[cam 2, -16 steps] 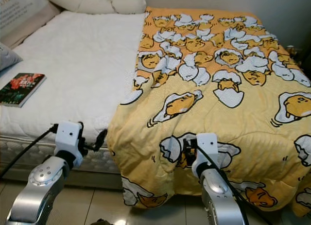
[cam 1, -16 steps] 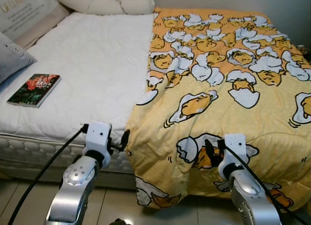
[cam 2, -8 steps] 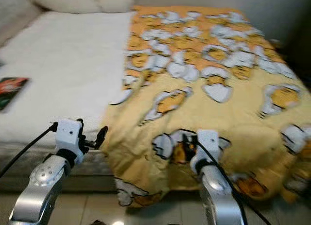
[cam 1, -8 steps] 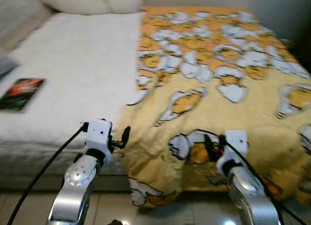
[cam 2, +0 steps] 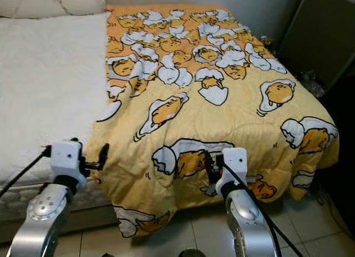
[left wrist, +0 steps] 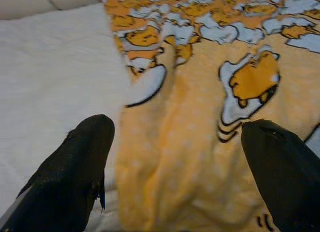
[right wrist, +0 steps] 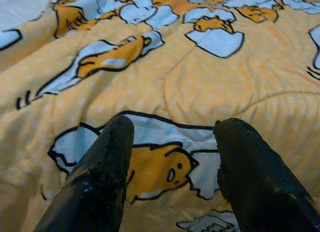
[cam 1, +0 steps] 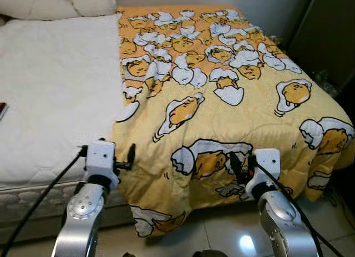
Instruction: Clean up the room
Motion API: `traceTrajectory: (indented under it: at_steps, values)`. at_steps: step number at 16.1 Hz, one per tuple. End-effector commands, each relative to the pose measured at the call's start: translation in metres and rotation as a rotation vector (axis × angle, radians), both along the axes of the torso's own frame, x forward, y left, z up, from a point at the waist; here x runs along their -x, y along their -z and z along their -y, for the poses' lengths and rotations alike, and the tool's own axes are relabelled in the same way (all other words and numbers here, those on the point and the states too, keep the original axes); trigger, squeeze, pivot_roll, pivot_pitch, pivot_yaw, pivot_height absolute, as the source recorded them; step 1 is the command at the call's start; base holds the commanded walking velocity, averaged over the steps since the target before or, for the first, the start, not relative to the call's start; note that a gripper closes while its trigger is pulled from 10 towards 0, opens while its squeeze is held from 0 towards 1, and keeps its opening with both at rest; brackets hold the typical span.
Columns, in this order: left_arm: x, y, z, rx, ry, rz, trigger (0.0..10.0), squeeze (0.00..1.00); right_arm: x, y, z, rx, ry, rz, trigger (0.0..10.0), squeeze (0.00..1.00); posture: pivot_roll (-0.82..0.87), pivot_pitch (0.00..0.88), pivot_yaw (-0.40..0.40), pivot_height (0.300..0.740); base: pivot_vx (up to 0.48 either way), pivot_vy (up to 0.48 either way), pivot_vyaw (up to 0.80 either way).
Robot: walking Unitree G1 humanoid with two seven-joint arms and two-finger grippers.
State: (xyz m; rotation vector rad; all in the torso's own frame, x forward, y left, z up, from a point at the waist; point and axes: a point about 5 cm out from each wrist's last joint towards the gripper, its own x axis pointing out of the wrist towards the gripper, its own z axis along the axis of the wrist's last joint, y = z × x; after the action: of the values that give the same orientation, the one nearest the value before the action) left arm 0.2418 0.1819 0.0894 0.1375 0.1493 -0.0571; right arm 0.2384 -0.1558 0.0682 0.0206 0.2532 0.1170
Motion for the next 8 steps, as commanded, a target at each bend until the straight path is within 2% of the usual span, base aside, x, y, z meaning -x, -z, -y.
traceTrajectory:
  at_steps: [1, 4, 5, 8]
  values:
    - [-0.002, -0.006, 0.001, -0.014, 0.004, 0.026, 10.0, 0.42, -0.004, -0.001, -0.004, -0.008, -0.028, 0.011, 10.0, 0.0, -0.04, 0.0, -0.014, 0.74, 0.0, 0.0, 0.0]
    - [-0.004, -0.008, 0.002, -0.026, -0.005, 0.036, 10.0, 0.4, -0.006, -0.001, -0.009, -0.007, -0.066, 0.011, 10.0, 0.0, -0.03, 0.0, -0.016, 0.74, 0.0, 0.0, 0.0]
    - [-0.003, -0.007, 0.002, -0.022, -0.005, 0.027, 10.0, 0.4, -0.006, 0.001, -0.012, 0.025, -0.097, 0.006, 10.0, 0.0, -0.03, 0.0, -0.016, 0.74, 0.0, 0.0, 0.0]
    - [-0.003, -0.007, 0.003, -0.017, 0.006, 0.027, 10.0, 0.42, -0.006, 0.004, -0.015, 0.019, -0.118, -0.008, 10.0, 0.0, -0.02, 0.0, -0.013, 0.74, 0.0, 0.0, 0.0]
